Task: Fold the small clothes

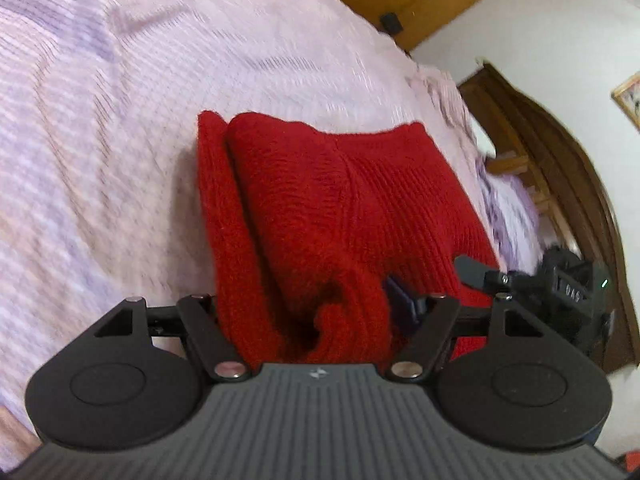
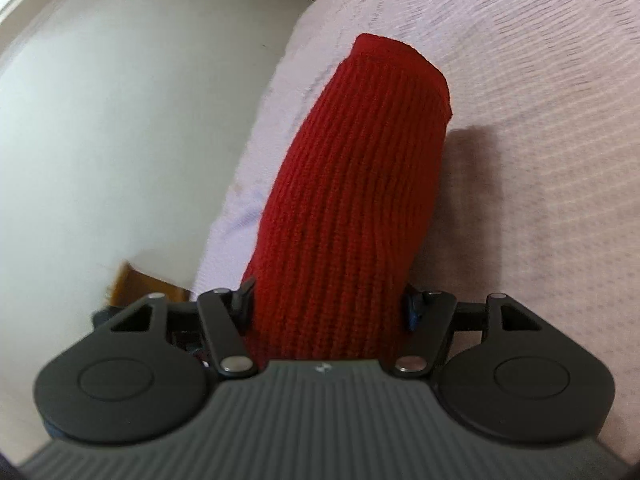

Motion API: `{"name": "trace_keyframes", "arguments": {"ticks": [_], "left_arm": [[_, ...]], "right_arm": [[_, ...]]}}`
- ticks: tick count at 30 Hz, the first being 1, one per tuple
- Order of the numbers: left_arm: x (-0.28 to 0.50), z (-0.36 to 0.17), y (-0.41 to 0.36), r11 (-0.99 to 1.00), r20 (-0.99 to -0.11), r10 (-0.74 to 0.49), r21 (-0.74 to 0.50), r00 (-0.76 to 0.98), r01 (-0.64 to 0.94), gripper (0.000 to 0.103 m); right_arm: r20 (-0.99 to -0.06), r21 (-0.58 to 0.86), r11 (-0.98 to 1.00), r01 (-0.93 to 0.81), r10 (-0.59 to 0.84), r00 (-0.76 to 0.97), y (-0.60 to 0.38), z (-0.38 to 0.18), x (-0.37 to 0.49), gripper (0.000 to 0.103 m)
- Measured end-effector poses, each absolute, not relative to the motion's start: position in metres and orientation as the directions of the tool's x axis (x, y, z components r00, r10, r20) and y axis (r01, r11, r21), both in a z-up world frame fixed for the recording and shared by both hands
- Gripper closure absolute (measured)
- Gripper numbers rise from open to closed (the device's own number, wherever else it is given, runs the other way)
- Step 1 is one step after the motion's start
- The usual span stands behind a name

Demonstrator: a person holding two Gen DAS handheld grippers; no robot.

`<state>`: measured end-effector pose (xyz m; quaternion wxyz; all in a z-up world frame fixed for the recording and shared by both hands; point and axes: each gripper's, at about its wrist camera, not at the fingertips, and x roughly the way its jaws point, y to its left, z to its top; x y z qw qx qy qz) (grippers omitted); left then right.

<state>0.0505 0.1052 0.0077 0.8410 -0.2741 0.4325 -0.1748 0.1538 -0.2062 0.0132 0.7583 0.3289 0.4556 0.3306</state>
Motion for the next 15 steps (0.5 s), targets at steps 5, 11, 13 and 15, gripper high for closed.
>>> {"name": "trace_keyframes", "arguments": {"ticks": [5, 11, 13, 15], "left_arm": [[0.022, 0.000, 0.063, 0.901, -0.717, -0.412, -0.412, 0.562, 0.135, 0.026], [0.007, 0.011, 0.057, 0.926, -0.719, -0.355, -0.360, 0.597, 0.117, 0.026], [0.002, 0.023, 0.060, 0.943, -0.715, -0.313, -0.313, 0.625, 0.114, 0.026], [-0.006, 0.029, 0.060, 0.963, -0.715, -0.256, -0.250, 0.650, 0.104, 0.026]], "right_arm": [[-0.650, 0.645, 0.743, -0.178, 0.656, 0.384, -0.212, 0.003, 0.127, 0.028], [-0.663, 0.458, 0.842, -0.283, 0.536, 0.522, -0.198, 0.016, 0.099, 0.023], [-0.653, 0.358, 0.876, -0.322, 0.482, 0.584, -0.196, 0.038, 0.083, 0.024], [-0.638, 0.304, 0.889, -0.343, 0.457, 0.620, -0.196, 0.052, 0.069, 0.039]]}}
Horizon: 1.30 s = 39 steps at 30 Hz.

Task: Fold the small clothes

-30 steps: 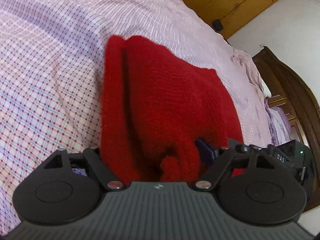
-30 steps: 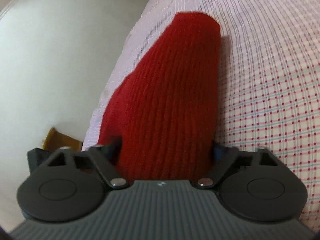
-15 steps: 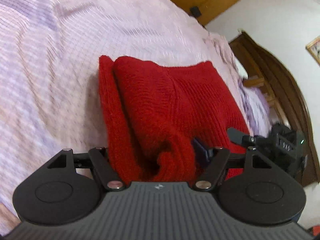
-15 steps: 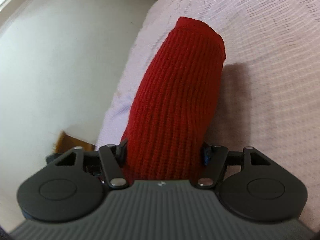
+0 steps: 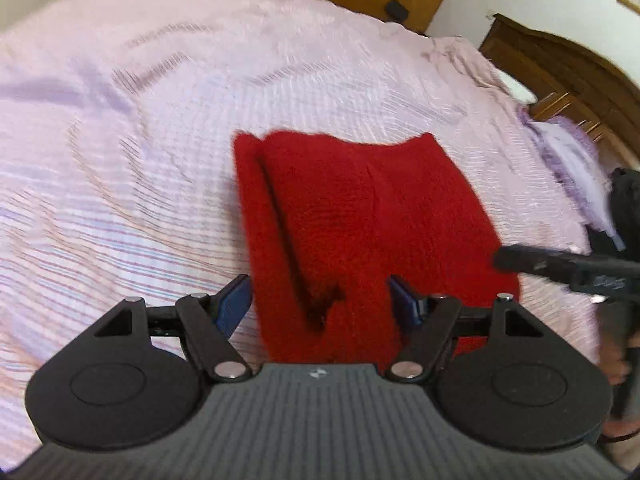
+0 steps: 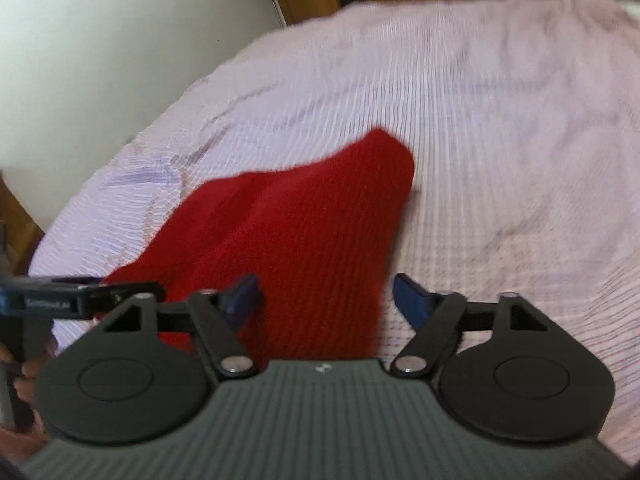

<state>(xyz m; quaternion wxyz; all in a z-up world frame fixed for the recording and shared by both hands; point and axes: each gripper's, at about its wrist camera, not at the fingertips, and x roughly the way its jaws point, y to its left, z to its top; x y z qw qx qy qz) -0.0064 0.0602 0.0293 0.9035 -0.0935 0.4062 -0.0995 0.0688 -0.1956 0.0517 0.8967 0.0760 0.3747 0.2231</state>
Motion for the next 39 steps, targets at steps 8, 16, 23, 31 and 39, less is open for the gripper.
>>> {"name": "trace_keyframes", "arguments": {"ticks": [8, 16, 23, 31, 39], "left_arm": [[-0.009, 0.013, 0.062, 0.990, -0.761, -0.136, -0.123, 0.634, 0.065, 0.025], [-0.012, 0.022, 0.059, 0.988, -0.749, -0.139, -0.151, 0.647, 0.038, 0.024], [-0.029, 0.043, 0.051, 0.988, -0.745, -0.109, -0.151, 0.658, -0.007, 0.021], [-0.061, 0.054, 0.035, 0.999, -0.733, -0.037, -0.051, 0.679, 0.000, 0.014], [-0.073, 0.033, 0.012, 0.999, -0.748, -0.036, -0.022, 0.663, 0.029, 0.013]], "right_arm": [[-0.633, 0.405, 0.858, -0.316, 0.513, 0.580, -0.186, 0.020, 0.067, 0.070], [-0.598, 0.382, 0.874, -0.301, 0.482, 0.640, -0.192, 0.027, 0.056, 0.065], [-0.584, 0.374, 0.893, -0.251, 0.437, 0.684, -0.197, 0.035, 0.029, 0.039], [-0.591, 0.280, 0.934, -0.222, 0.350, 0.727, -0.187, 0.039, -0.016, 0.028], [-0.604, 0.184, 0.961, -0.209, 0.278, 0.747, -0.173, 0.030, -0.035, 0.027]]}}
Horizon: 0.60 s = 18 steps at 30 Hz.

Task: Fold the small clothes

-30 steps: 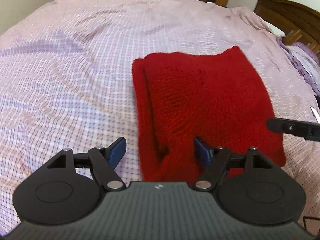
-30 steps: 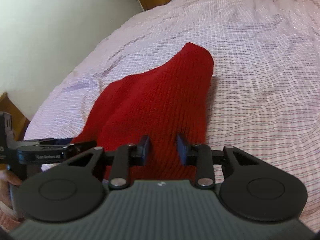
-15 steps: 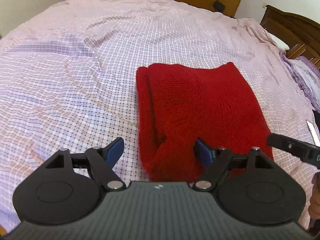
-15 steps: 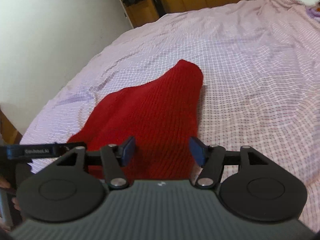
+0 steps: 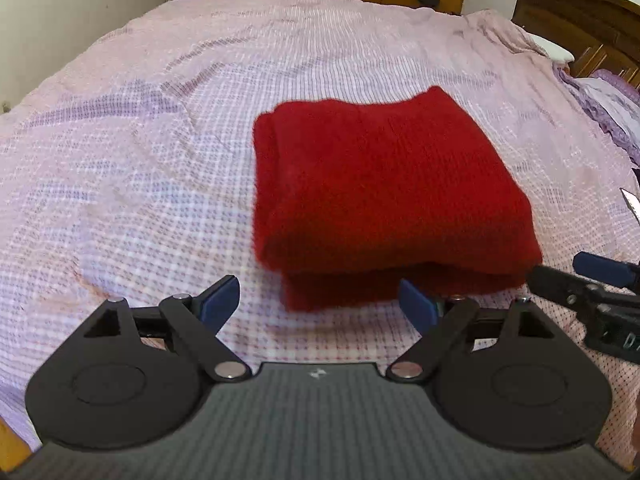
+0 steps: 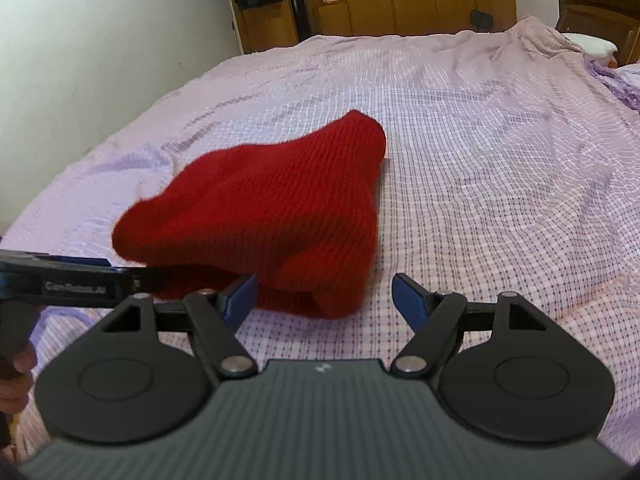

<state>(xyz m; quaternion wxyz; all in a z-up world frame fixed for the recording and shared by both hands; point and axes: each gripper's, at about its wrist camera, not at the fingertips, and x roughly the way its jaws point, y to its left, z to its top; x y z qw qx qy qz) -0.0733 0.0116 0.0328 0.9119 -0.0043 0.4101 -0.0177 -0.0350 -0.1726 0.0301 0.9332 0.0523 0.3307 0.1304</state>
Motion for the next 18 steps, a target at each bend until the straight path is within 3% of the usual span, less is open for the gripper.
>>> {"name": "trace_keyframes", "arguments": {"ticks": [6, 18], "left_arm": [[-0.073, 0.014, -0.005, 1.000, -0.756, 0.004, 0.009, 0.655, 0.004, 0.013], [-0.064, 0.001, -0.015, 0.999, -0.777, 0.044, 0.051, 0.627, -0.007, 0.013]], "right_arm": [[-0.627, 0.132, 0.972, -0.193, 0.232, 0.744, -0.162, 0.010, -0.036, 0.026], [-0.658, 0.165, 0.970, -0.181, 0.245, 0.712, -0.160, -0.006, -0.028, 0.026]]}}
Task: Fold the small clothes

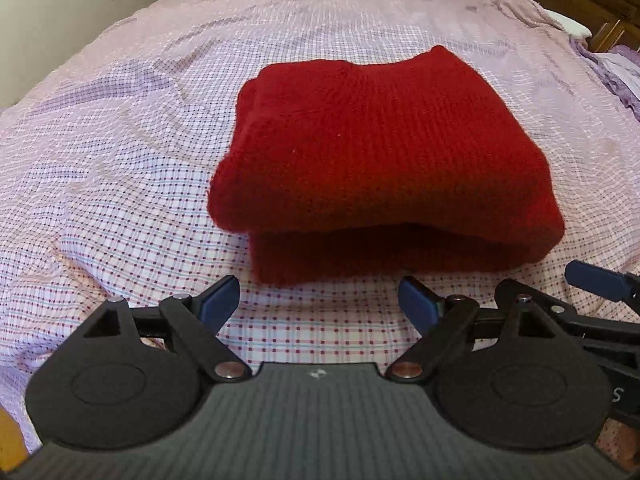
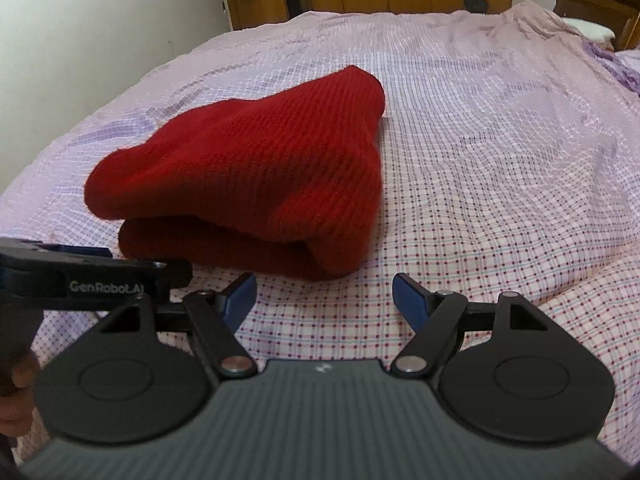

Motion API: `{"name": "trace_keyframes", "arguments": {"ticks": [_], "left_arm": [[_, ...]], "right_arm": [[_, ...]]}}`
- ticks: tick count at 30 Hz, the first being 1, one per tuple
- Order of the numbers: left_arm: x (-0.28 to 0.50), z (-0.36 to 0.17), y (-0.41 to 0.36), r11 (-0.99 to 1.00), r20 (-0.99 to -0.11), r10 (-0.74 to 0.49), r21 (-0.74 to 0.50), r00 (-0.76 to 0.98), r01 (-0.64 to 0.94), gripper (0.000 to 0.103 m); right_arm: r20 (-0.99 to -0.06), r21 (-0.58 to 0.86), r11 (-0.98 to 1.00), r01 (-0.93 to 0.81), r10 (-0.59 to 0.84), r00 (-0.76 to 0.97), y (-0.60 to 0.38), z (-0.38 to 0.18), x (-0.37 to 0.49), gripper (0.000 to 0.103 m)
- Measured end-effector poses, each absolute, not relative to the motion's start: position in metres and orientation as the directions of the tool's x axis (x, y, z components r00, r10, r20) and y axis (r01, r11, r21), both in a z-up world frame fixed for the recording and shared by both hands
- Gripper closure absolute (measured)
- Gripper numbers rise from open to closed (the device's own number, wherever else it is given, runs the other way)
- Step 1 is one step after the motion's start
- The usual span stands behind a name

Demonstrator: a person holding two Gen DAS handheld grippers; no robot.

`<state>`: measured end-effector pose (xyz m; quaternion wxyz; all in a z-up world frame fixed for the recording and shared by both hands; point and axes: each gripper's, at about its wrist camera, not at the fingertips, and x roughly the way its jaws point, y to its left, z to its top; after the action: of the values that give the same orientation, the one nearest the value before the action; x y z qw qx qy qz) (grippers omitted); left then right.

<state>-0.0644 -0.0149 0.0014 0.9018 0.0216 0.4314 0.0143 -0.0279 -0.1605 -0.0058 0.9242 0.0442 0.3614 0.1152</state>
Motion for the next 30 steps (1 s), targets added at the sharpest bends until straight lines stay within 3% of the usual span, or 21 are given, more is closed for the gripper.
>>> {"name": "trace_keyframes", "arguments": {"ticks": [30], "left_arm": [[-0.0652, 0.0031, -0.0161, 0.997, -0.770, 0.060, 0.072, 0.635, -0.007, 0.013]], "right_arm": [[-0.669, 0.176, 0.969, -0.176, 0.248, 0.700, -0.1584, -0.0073, -0.0247, 0.026]]}}
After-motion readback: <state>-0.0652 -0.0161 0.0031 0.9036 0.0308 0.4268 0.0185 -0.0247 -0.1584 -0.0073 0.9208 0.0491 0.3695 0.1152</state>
